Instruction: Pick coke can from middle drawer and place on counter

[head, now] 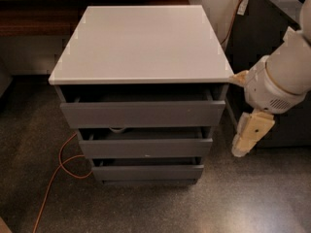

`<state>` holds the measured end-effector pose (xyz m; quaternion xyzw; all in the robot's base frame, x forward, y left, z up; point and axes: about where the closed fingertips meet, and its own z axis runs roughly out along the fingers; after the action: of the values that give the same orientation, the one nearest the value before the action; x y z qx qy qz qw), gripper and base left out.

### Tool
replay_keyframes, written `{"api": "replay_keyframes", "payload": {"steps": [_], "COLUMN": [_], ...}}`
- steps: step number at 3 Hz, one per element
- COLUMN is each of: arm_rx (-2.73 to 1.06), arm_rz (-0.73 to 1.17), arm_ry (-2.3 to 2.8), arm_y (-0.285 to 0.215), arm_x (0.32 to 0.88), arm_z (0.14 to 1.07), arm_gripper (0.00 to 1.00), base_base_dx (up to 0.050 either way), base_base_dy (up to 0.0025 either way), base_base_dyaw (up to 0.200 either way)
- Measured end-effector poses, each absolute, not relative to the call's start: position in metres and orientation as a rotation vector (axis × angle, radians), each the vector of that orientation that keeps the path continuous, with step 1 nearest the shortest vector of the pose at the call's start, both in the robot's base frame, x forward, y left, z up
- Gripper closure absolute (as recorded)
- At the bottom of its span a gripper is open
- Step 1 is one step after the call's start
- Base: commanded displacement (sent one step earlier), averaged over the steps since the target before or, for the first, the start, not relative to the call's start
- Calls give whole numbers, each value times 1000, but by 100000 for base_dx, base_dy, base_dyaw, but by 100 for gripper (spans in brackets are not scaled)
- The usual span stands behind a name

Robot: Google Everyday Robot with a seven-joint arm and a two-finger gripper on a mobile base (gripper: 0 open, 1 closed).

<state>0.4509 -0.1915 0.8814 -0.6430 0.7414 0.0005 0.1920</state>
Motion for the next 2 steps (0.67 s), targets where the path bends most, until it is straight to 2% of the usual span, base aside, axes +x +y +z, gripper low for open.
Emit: {"api": "replay_keyframes", "payload": {"steps": [2], "arm_rx": [-1791], "arm_rz": [68], "arm_ry": [1881], "arm_y": [-175], "arm_x": [473], "arm_z": [809], "arm_gripper": [0], "base_base_dx": [0], "base_base_dy": [0], "base_base_dyaw": [0]}}
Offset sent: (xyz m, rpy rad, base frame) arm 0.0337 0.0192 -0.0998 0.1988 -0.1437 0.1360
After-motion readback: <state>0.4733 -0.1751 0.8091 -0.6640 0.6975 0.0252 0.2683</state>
